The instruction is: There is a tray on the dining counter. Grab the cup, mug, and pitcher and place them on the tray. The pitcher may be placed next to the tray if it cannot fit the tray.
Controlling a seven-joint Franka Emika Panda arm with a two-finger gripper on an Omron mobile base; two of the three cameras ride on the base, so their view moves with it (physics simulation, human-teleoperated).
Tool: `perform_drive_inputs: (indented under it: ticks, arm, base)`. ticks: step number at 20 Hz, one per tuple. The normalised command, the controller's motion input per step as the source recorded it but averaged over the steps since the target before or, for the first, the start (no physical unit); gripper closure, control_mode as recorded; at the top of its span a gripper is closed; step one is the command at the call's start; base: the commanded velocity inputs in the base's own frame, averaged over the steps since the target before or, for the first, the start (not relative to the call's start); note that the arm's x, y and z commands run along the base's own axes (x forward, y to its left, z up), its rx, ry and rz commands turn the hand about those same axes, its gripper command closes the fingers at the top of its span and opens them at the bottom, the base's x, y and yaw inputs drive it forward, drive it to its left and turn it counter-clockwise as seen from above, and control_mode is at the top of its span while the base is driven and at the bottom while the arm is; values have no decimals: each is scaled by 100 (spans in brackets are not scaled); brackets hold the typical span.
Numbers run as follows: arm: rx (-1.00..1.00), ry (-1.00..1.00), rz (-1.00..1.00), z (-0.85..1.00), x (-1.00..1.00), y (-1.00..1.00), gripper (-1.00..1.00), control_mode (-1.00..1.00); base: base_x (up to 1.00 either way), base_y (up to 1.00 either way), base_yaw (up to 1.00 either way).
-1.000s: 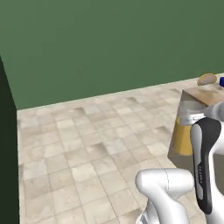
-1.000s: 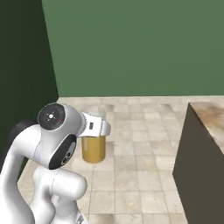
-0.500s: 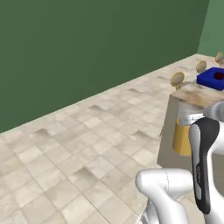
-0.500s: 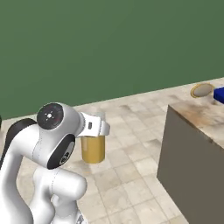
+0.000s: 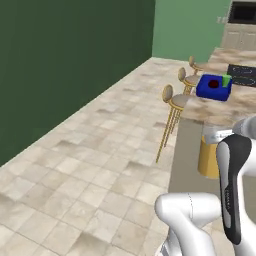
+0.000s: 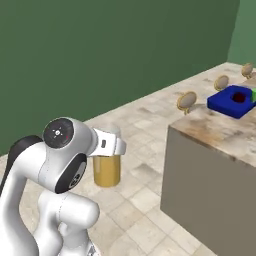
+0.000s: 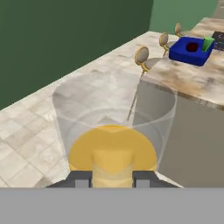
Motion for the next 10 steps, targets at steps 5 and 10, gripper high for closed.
perform_drive_inputs:
  ticks: [5, 10]
  arm:
    - [0, 0, 0, 0, 0, 0, 100, 100]
    - [0, 0, 0, 0, 0, 0, 100, 100]
  base:
    - [78, 93, -61]
    - [79, 100, -60]
